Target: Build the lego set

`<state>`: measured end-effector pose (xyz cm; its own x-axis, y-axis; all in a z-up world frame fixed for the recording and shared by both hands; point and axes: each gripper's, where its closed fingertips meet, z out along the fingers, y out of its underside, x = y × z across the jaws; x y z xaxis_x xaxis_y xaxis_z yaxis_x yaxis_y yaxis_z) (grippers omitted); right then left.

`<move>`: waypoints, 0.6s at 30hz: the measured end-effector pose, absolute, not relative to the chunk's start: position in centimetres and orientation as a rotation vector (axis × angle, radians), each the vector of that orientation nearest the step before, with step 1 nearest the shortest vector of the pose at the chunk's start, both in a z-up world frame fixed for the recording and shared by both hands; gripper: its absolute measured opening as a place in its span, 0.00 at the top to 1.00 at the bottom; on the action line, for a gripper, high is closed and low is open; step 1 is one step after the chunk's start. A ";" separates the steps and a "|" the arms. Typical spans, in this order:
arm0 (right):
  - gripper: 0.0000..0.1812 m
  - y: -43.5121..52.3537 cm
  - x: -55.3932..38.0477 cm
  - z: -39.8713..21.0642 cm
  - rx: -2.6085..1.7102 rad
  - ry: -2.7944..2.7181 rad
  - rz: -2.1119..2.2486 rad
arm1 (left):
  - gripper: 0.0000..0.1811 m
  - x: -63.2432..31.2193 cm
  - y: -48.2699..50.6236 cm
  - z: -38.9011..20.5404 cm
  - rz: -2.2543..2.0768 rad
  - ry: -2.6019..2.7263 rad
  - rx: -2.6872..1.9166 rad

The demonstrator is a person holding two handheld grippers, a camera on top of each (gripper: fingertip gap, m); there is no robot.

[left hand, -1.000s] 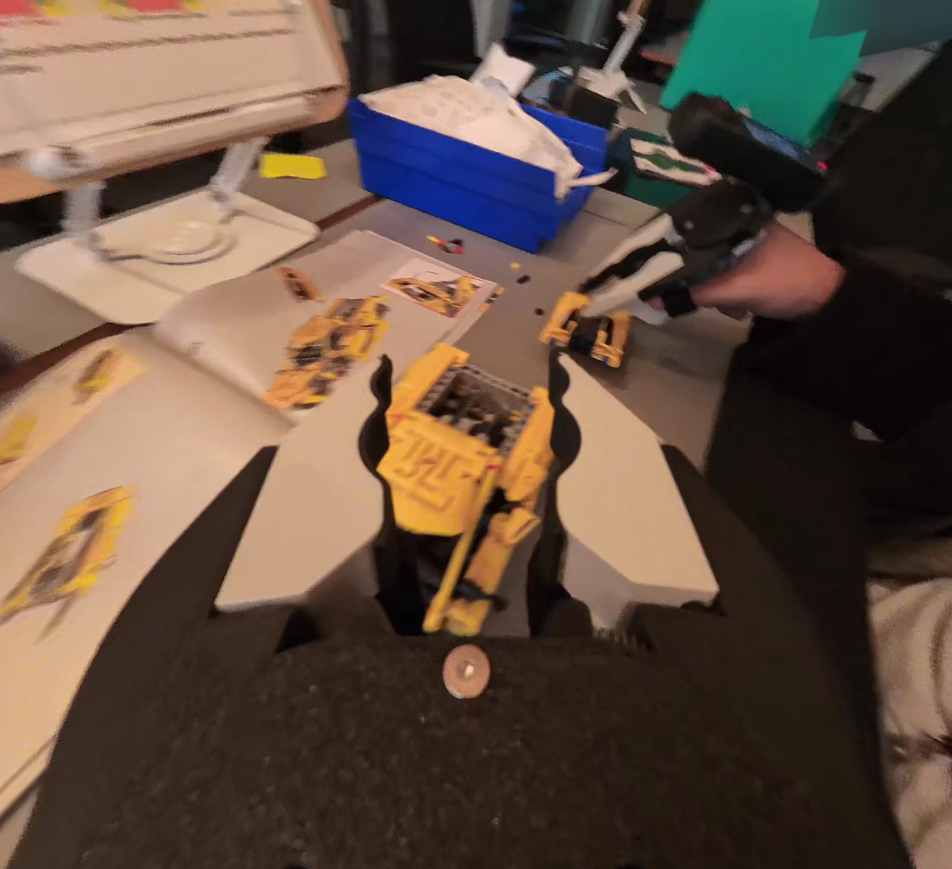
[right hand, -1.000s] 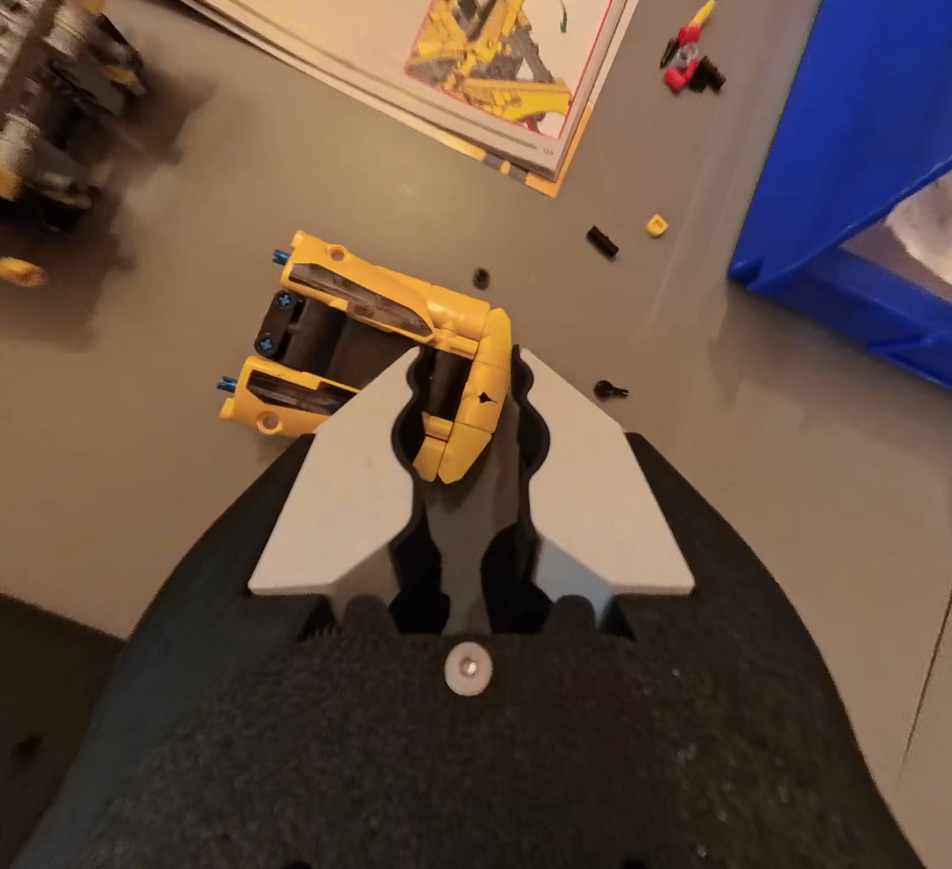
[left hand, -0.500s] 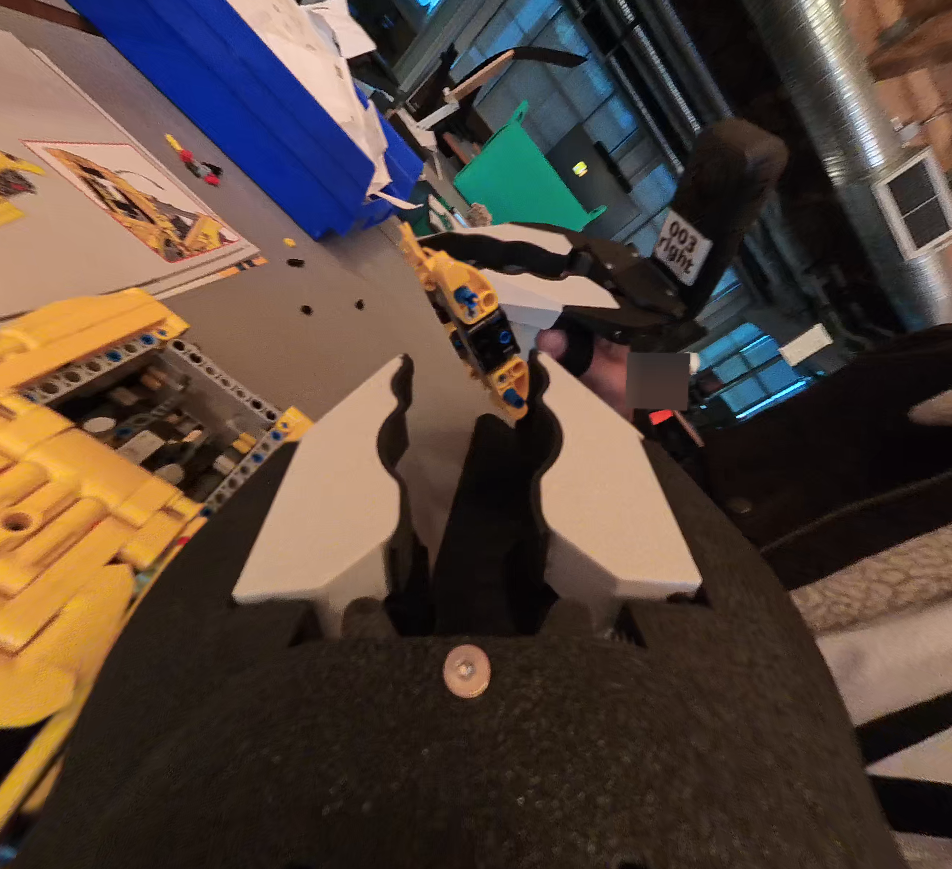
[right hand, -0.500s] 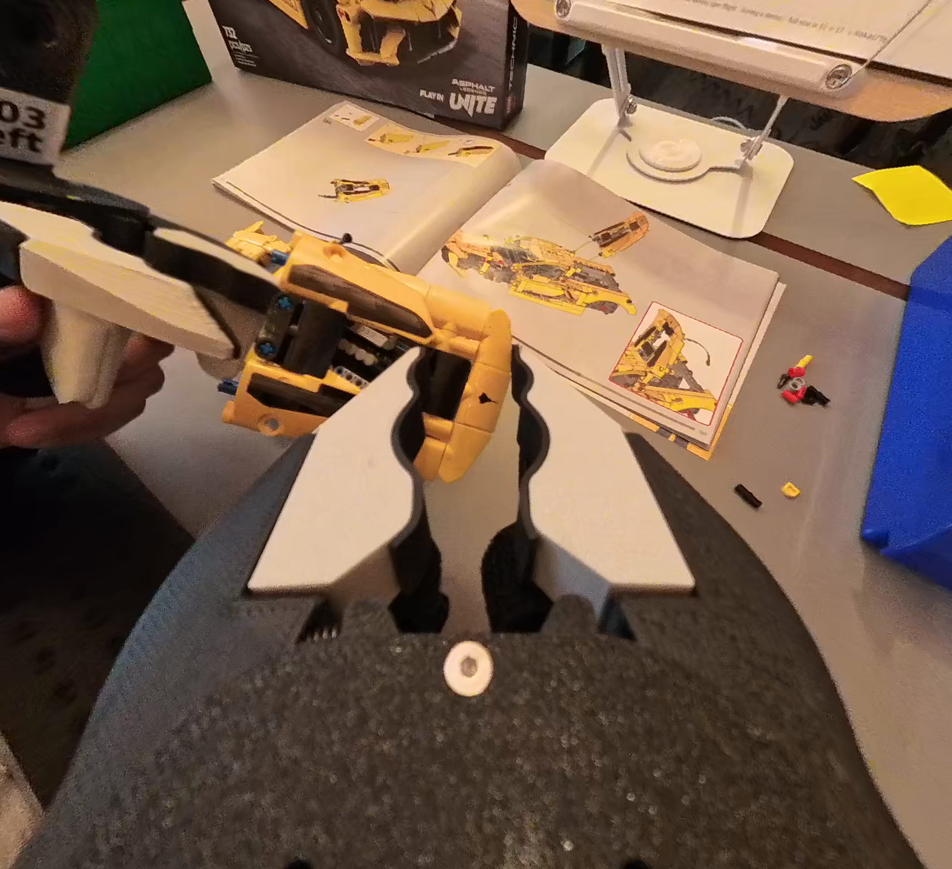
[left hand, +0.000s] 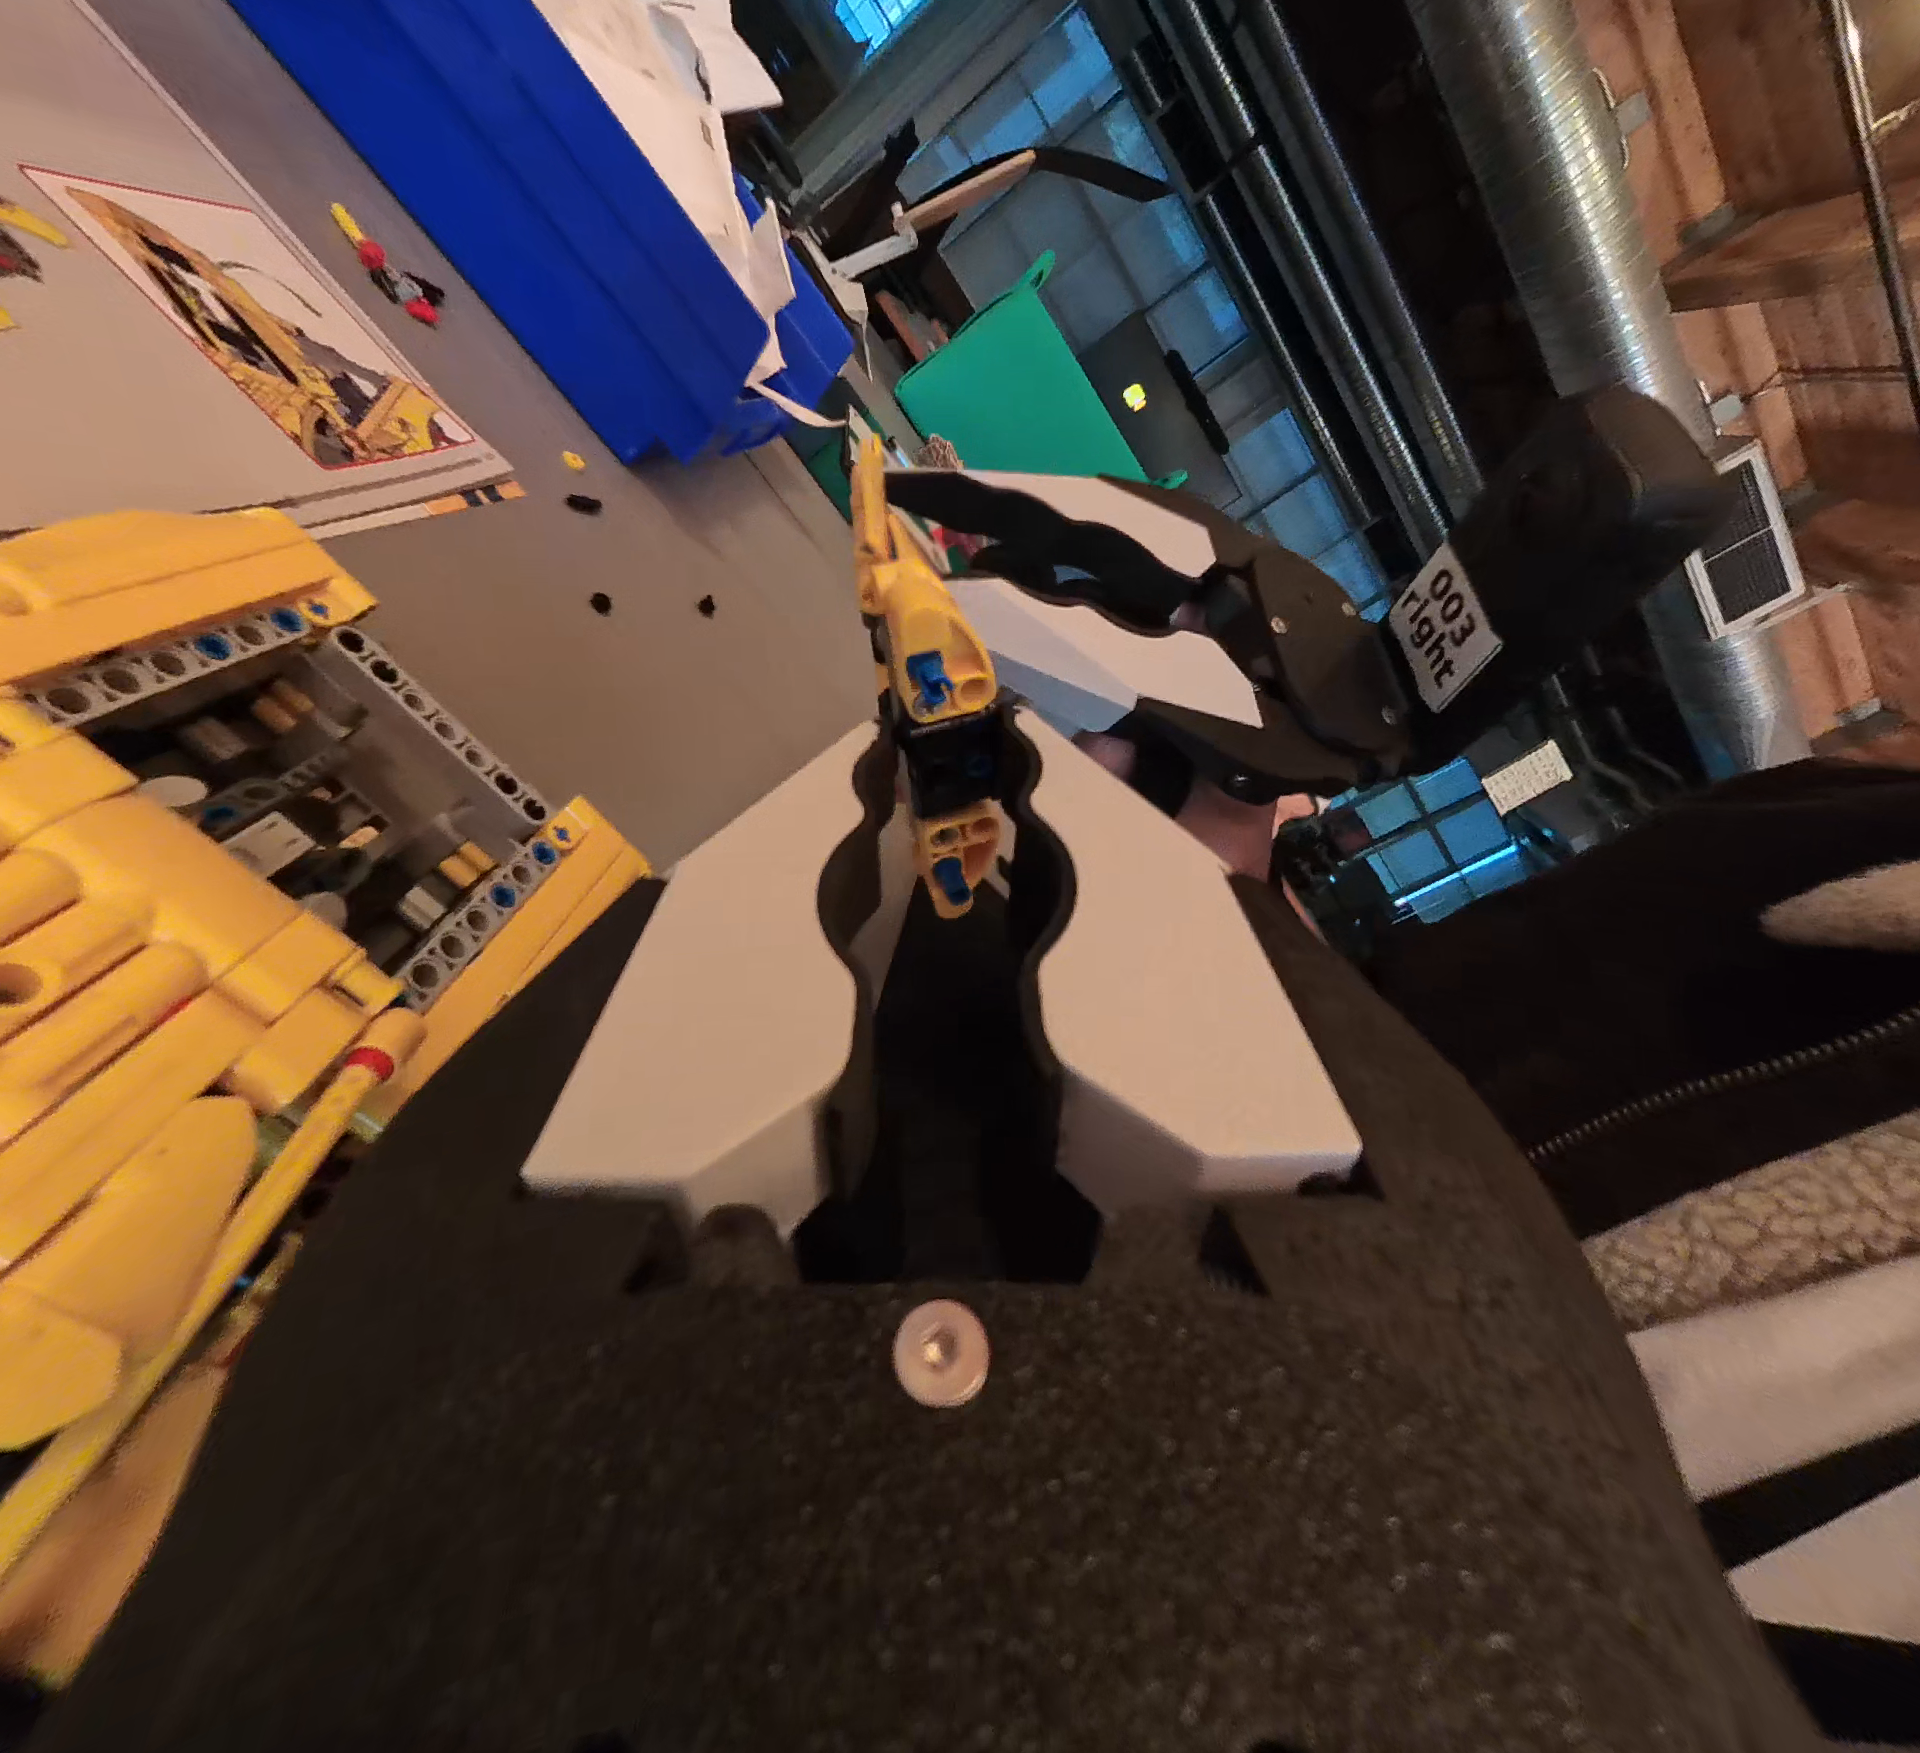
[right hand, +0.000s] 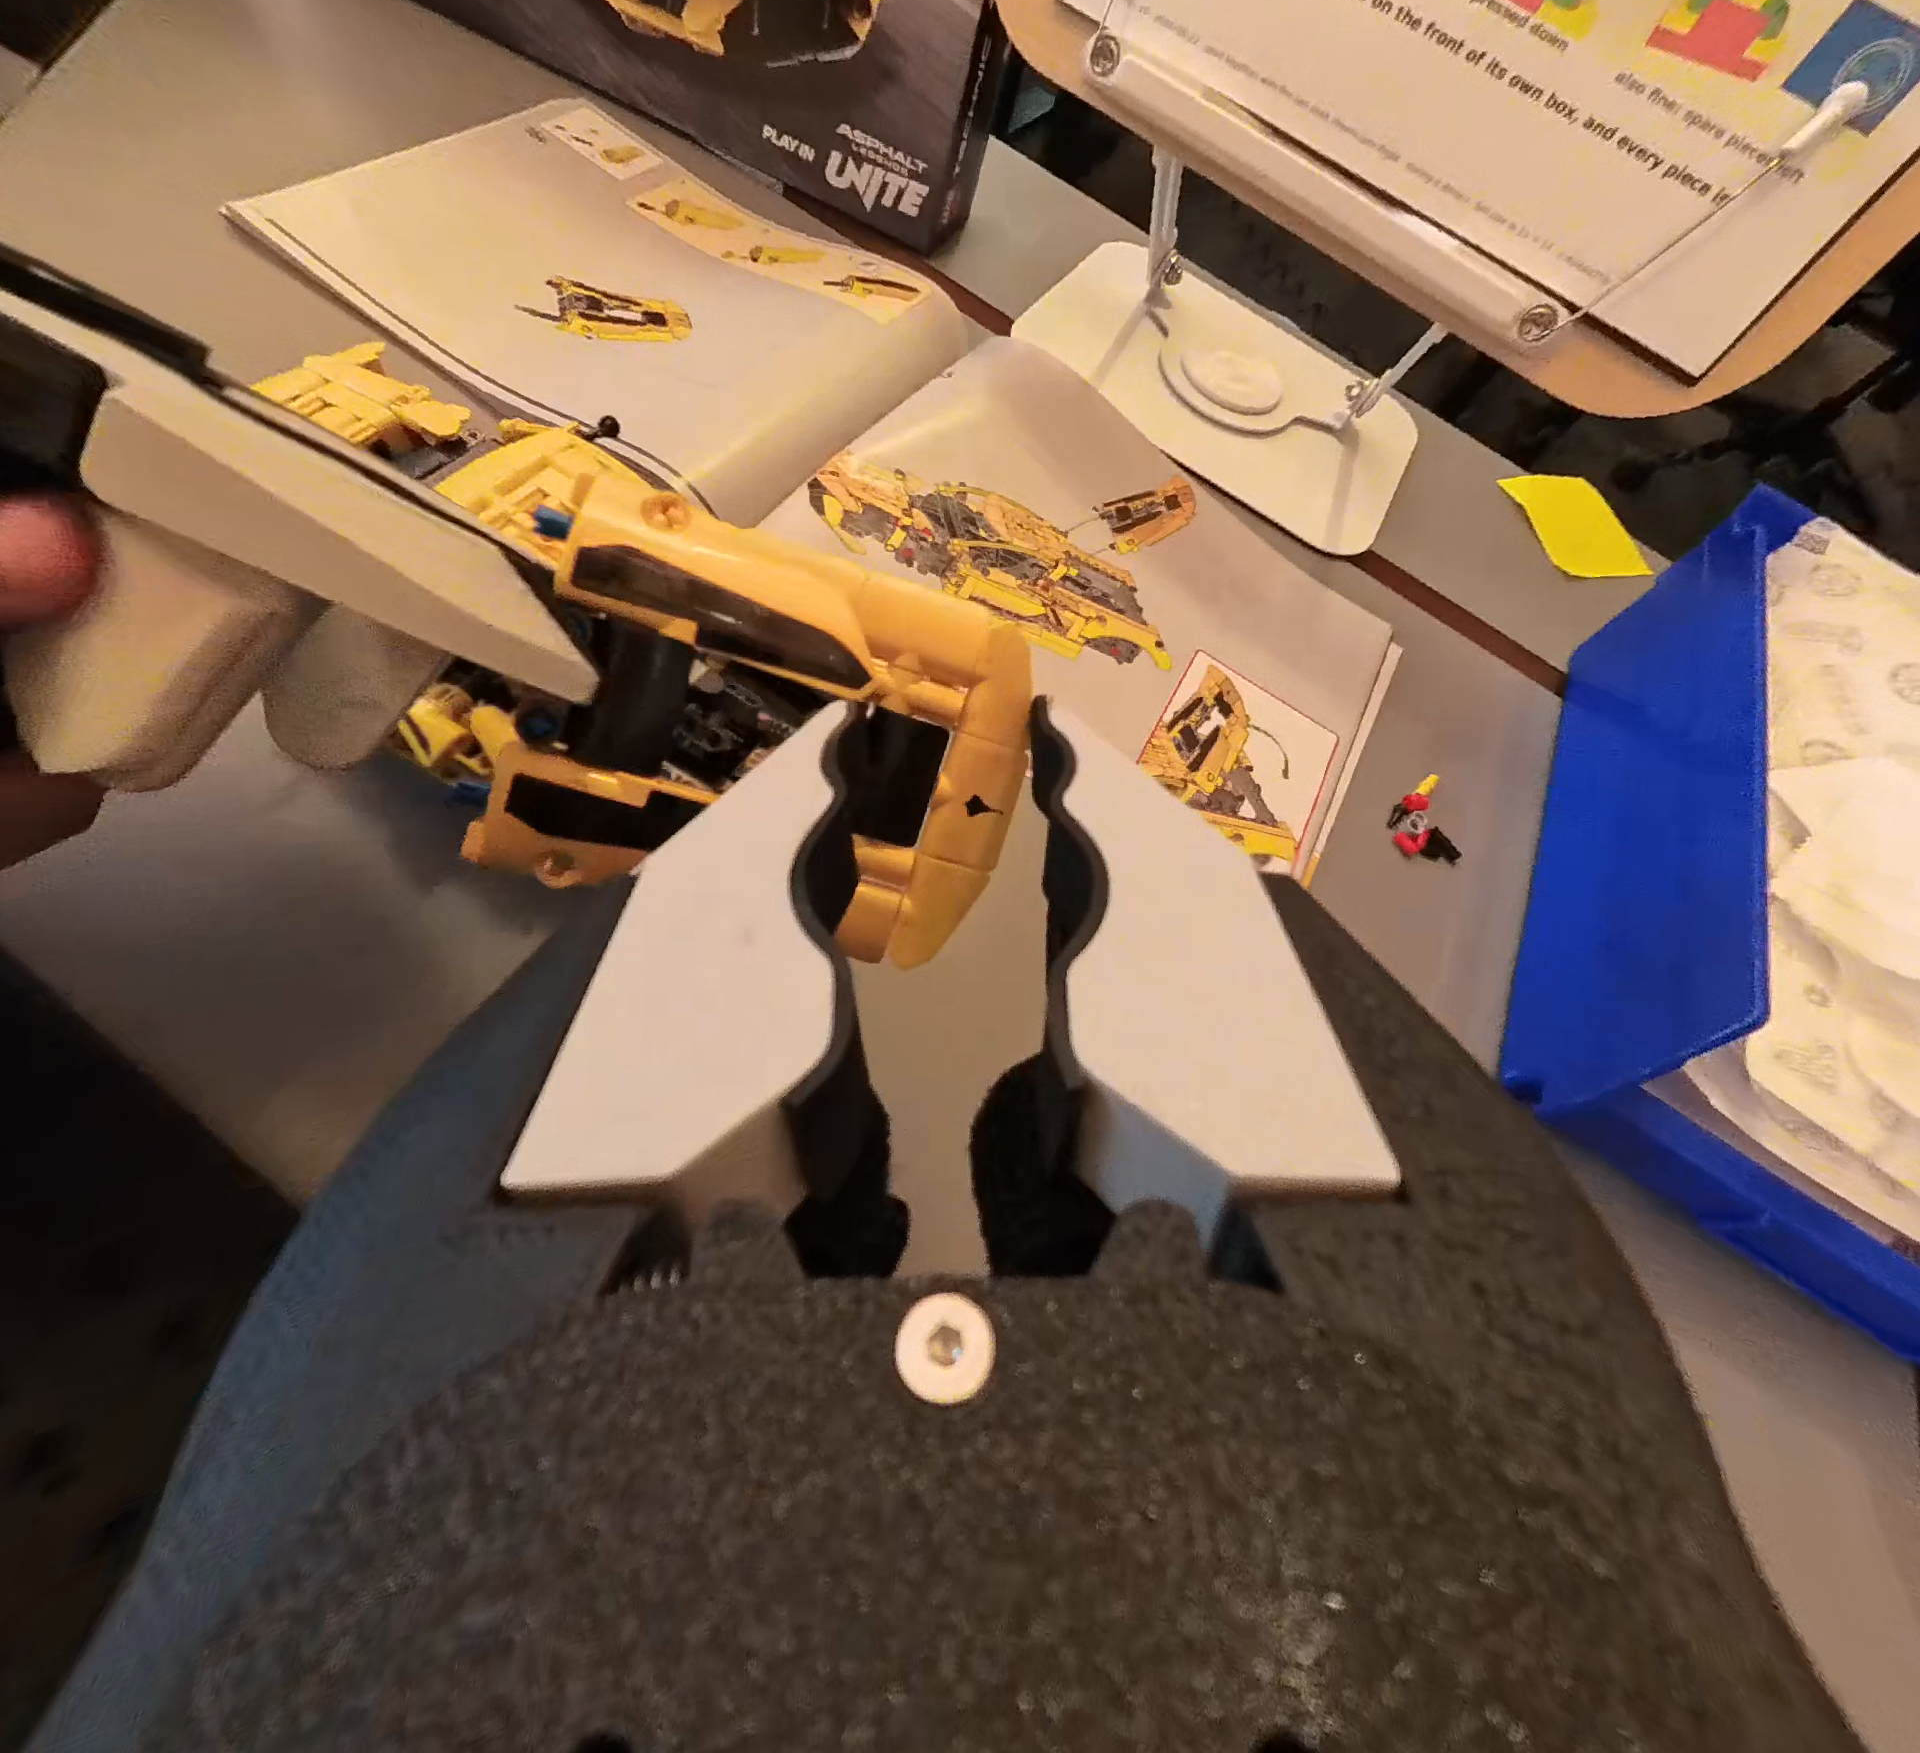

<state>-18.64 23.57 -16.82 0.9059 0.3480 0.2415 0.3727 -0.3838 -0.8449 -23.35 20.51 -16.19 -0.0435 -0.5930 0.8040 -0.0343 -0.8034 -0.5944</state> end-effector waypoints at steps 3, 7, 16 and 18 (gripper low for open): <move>0.83 23.5 -19.0 -16.9 -2.002 -0.478 0.096 | 0.90 -23.7 20.6 -16.2 -1.861 0.708 -1.839; 0.76 23.0 -19.2 -14.9 -1.915 -0.328 0.479 | 0.90 -25.0 21.0 -14.7 -1.905 0.742 -1.731; 0.70 20.2 -22.0 -12.0 -1.713 -0.209 1.517 | 0.91 -27.1 19.1 -13.2 -2.090 0.904 -1.554; 0.72 19.9 -22.6 -11.8 -1.694 -0.218 1.574 | 0.91 -27.2 19.1 -13.4 -2.106 0.907 -1.571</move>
<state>-22.56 19.94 -11.79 0.2122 0.6103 -0.7632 -0.3801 -0.6680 -0.6398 -27.20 19.08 -13.39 -0.3166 -0.6252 0.7134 -0.0885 -0.7293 -0.6784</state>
